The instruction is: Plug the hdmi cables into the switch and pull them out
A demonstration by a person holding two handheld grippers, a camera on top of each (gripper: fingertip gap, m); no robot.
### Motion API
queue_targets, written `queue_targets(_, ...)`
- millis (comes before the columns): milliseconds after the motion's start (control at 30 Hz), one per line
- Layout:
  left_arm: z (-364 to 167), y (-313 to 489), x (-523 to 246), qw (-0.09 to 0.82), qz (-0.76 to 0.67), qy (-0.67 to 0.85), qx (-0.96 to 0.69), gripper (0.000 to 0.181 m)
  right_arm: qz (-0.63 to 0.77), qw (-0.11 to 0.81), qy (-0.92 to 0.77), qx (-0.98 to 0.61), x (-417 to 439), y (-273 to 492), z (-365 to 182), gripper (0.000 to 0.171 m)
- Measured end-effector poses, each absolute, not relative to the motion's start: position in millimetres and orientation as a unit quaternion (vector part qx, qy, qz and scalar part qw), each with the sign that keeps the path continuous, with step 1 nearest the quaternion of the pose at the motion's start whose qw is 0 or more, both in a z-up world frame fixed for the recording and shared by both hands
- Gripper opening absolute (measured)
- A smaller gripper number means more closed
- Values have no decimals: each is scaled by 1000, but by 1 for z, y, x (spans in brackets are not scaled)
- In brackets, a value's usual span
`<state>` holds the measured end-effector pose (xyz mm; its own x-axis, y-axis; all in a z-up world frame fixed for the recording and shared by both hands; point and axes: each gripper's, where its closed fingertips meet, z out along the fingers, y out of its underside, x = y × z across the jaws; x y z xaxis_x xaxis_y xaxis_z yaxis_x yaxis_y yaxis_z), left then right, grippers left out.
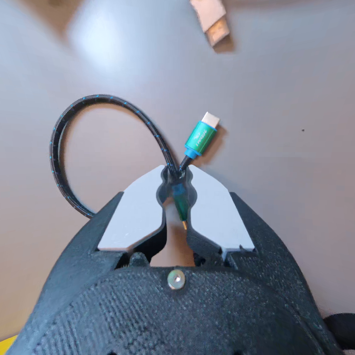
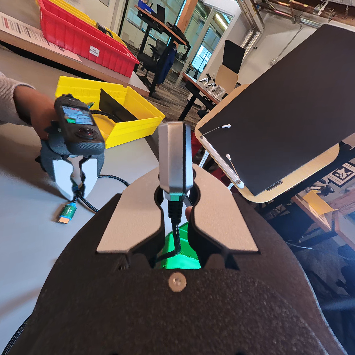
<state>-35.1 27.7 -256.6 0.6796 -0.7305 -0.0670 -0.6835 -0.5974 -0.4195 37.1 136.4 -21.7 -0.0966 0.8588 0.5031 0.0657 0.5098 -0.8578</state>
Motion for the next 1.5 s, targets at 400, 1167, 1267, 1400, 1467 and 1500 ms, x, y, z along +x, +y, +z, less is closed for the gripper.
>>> queue_targets(400,-213,42,-19,303,-60,324,-894,26,337,576,-650,-364,40,143,-20,23)
queue_targets(1167,-259,54,-17,172,-77,369,-910,15,338,571,-649,-372,38,147,-24,23)
queue_targets(1267,-259,54,-17,184,-69,376,-905,11,337,571,-651,-370,37,146,-24,23)
queue_targets(1400,-247,54,-25,227,-93,345,-906,11,331,577,-656,-356,38,143,-24,23)
queue_targets(1467,-220,54,-32,271,-126,316,-900,11,327,584,-658,-345,39,142,-23,23)
queue_targets(1500,-204,53,-35,295,-136,305,-895,11,327,587,-659,-337,38,140,-24,23)
